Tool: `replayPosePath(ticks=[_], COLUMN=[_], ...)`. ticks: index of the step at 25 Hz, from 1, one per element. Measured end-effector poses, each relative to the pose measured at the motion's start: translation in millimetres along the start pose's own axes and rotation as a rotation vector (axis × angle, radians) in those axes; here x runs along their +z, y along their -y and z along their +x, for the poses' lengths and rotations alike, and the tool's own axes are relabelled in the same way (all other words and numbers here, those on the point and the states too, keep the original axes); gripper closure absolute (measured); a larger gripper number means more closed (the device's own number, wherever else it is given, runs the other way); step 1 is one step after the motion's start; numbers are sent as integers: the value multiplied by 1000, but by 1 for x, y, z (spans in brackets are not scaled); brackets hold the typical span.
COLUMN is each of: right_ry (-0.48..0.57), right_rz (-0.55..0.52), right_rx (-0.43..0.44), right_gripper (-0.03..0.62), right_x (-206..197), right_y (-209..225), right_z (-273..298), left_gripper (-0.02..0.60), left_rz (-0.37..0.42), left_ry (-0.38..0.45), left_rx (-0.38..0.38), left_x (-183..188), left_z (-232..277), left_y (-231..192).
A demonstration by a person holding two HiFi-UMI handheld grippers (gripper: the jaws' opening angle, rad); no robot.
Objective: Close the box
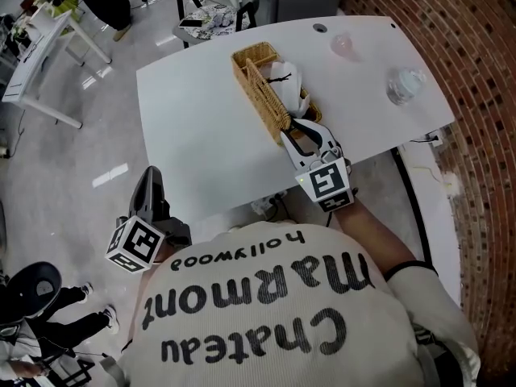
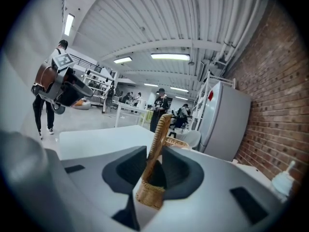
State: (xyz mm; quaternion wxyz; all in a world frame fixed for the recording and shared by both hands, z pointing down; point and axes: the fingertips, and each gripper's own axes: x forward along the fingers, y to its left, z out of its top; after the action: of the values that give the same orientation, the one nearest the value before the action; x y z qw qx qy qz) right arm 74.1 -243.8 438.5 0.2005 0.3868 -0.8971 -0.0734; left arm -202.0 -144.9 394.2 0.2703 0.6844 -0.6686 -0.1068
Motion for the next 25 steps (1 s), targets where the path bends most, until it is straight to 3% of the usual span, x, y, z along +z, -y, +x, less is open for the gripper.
replayPosePath(ticks=[12, 25], right_ry=[-33, -38], right_rz=[-29, 263], right_rx=[-58, -87], right_gripper=[489, 469], right_x=[-8, -28], right_y=[20, 41], right_z=[-10, -10], left_gripper=[580, 580], left_rz=[-1, -11], left_ry=[-4, -5], left_rx=[-1, 7], left_x=[-6, -8], left_z=[0, 0], left_y=[5, 4])
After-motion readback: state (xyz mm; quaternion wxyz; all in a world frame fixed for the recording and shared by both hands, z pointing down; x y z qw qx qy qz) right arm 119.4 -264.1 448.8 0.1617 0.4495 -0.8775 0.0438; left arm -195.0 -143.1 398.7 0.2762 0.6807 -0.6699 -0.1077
